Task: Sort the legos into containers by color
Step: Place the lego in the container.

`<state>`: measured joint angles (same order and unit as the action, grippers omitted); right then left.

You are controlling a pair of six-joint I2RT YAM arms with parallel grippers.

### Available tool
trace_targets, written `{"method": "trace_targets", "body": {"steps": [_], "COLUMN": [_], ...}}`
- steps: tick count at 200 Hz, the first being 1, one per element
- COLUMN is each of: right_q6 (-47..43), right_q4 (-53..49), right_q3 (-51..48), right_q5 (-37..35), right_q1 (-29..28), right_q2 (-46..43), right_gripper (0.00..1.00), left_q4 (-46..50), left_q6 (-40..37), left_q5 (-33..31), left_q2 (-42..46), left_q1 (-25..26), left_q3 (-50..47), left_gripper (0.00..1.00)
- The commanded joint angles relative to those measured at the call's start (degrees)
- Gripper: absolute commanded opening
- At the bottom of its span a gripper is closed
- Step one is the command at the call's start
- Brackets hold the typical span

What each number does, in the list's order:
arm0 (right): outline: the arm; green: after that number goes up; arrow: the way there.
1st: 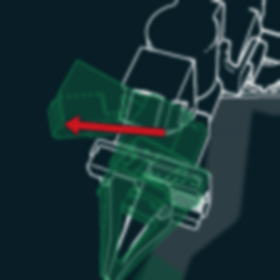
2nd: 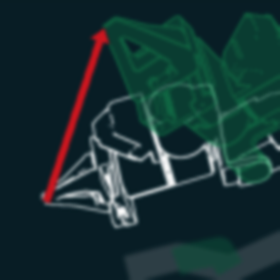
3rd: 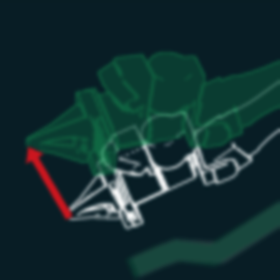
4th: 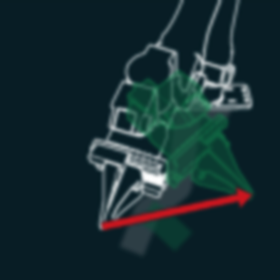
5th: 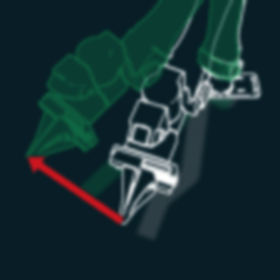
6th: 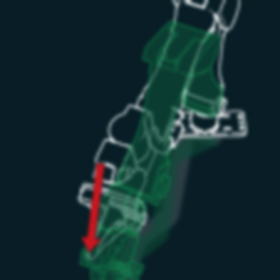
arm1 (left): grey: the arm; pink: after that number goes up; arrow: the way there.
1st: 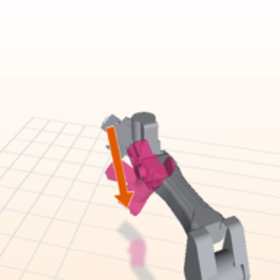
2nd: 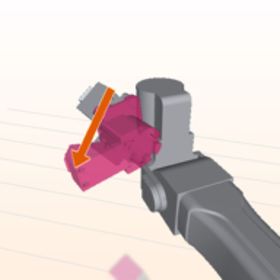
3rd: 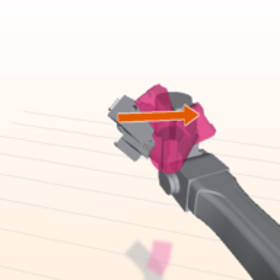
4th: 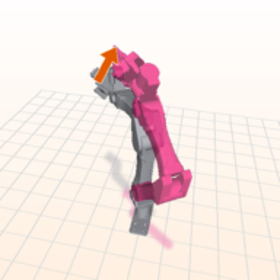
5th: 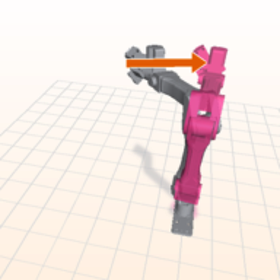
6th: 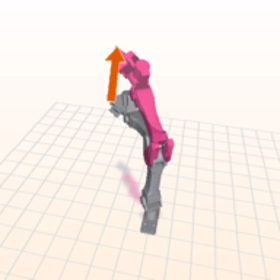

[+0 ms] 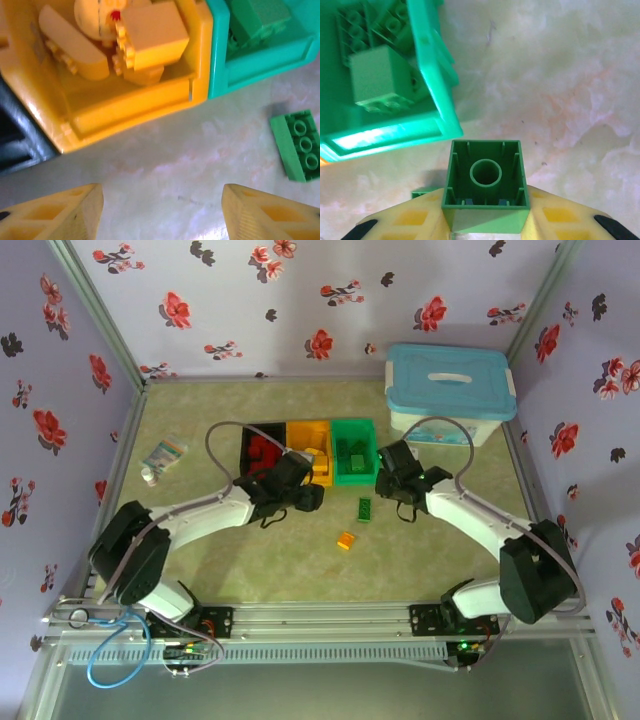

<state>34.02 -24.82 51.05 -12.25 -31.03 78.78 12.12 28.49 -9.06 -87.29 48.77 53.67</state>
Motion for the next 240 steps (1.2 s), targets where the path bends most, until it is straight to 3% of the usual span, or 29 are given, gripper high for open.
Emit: {"method": "trace_targets", "body": {"steps": [1, 71, 113, 153, 194, 240], "right_q6": [-3.32, -9.61, -11.02, -8.28, -6.58, -2.62], "right_q4": [-2.71, -8.68, -14.07, -7.29, -5.11, -1.18], "right_q3": [4.99, 24.36, 34.63, 25.37, 17.81, 7.97], "right_q5": [-1.67, -2.58, -1.43, 1.22, 1.15, 5.77], "right_q1": [-0.35, 0.43, 0.63, -0.04, -0.09, -1.63], "right_q2": [2.56, 17.26, 25.52, 20.15, 14.13, 8.96], "right_gripper": [0.36, 0.39, 0.48, 0.52, 0.59, 0.65], "left_q4": [-1.14, -1.06, 0.18, -0.27, -0.77, -1.05], "left_q6": [3.09, 6.59, 6.37, 5.74, 4.11, 3.45], "left_q5": [-1.57, -2.78, -3.81, -3.92, -2.89, -2.87], "left_q2": [4.08, 11.23, 14.21, 13.79, 8.50, 3.86], "left_q1": [0.63, 1.50, 1.68, 1.76, 3.10, 4.22], "left_q3": [-4.00, -11.99, -12.54, -12.24, -8.61, -4.82], "left_gripper": [0.64, 0.64, 0.64, 0.64, 0.65, 0.65]}}
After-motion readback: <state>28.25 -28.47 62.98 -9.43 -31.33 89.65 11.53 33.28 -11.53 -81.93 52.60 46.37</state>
